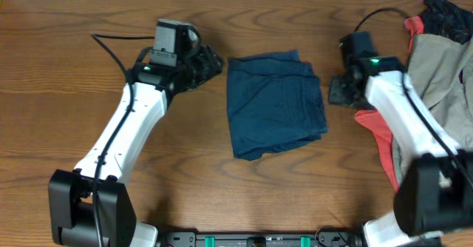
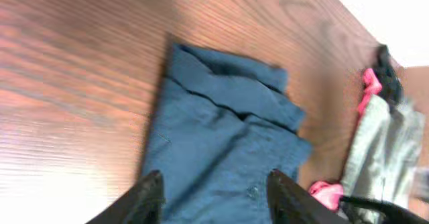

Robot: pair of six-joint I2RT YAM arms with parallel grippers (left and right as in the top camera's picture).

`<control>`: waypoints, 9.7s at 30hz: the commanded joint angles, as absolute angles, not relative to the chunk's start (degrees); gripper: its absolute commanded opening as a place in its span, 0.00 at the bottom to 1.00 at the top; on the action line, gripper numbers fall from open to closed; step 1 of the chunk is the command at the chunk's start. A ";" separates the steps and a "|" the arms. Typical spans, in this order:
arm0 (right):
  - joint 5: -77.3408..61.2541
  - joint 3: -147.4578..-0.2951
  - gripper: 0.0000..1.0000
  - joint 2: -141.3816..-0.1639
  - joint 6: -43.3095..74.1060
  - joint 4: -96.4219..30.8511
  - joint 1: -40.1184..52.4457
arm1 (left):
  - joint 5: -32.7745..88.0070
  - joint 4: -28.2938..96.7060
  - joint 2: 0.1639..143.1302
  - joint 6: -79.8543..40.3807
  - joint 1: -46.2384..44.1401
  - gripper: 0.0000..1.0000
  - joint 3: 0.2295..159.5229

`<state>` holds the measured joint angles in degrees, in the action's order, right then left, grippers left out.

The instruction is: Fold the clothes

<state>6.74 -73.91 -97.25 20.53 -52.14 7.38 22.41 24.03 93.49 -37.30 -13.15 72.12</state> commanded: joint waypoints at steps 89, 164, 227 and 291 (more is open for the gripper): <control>-8.38 -69.67 0.99 -90.89 10.63 -59.48 -0.80 | 11.81 64.47 100.47 -10.96 -8.54 0.98 72.88; -1.56 -8.10 0.99 -0.27 -0.58 -11.94 -0.73 | 0.16 46.15 50.22 -11.18 -17.61 0.98 53.12; -4.93 -0.32 0.99 -0.27 -11.62 -3.86 -0.69 | -4.12 40.36 39.79 -8.82 -15.70 0.98 43.59; -4.93 -0.32 0.99 -0.27 -11.64 -3.86 -0.69 | -2.57 3.88 0.10 -9.91 -0.93 0.98 0.23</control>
<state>-4.49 -0.38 -0.67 -10.92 -3.64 -0.54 -1.69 1.28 0.58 -10.26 -1.21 1.06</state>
